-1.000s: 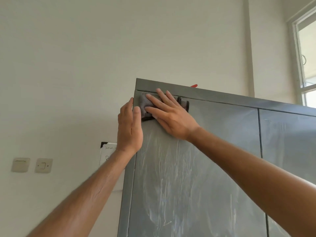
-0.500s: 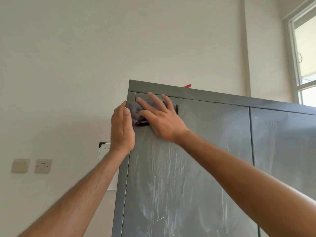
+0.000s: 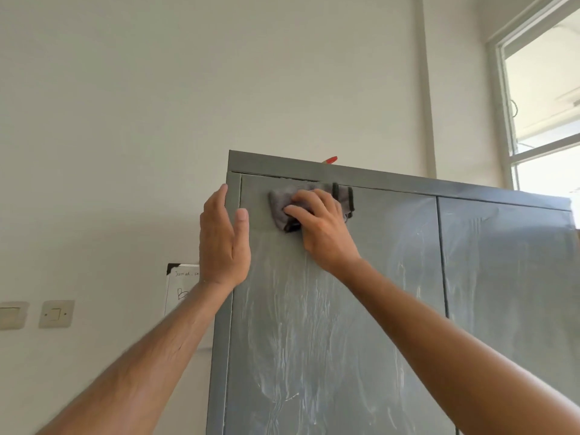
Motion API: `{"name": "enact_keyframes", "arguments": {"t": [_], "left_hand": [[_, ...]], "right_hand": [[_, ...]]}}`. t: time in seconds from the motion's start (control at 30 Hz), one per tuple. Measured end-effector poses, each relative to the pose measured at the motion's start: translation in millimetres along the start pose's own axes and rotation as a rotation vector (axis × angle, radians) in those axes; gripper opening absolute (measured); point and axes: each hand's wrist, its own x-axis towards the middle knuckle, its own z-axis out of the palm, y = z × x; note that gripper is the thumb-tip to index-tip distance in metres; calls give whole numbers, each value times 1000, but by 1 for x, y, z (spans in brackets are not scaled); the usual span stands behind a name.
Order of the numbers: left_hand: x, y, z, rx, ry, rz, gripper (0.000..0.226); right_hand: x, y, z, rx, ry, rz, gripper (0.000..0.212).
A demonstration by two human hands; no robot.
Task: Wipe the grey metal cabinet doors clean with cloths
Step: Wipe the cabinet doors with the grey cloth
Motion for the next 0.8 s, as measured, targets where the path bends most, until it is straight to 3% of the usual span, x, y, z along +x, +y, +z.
{"name": "enact_keyframes", "arguments": {"t": [0.1, 0.17, 0.37, 0.57, 0.73, 0.8], "left_hand": [[-1, -1, 0, 66, -1, 75, 77], [-1, -1, 1, 117, 3, 111, 79], [-1, 1, 2, 261, -22, 173, 73], [-2, 1, 1, 410, -82, 345, 71], [-2, -1, 3, 455, -75, 334, 70], [-2, -2, 3, 484, -91, 332, 71]], "right_hand": [[25, 27, -8, 20, 80, 249, 36], [44, 19, -3, 57, 117, 293, 34], [-11, 7, -13, 73, -5, 9, 27], [37, 33, -21, 52, 94, 326, 29], [-10, 19, -26, 81, -36, 52, 26], [-18, 42, -40, 44, -21, 96, 28]]}}
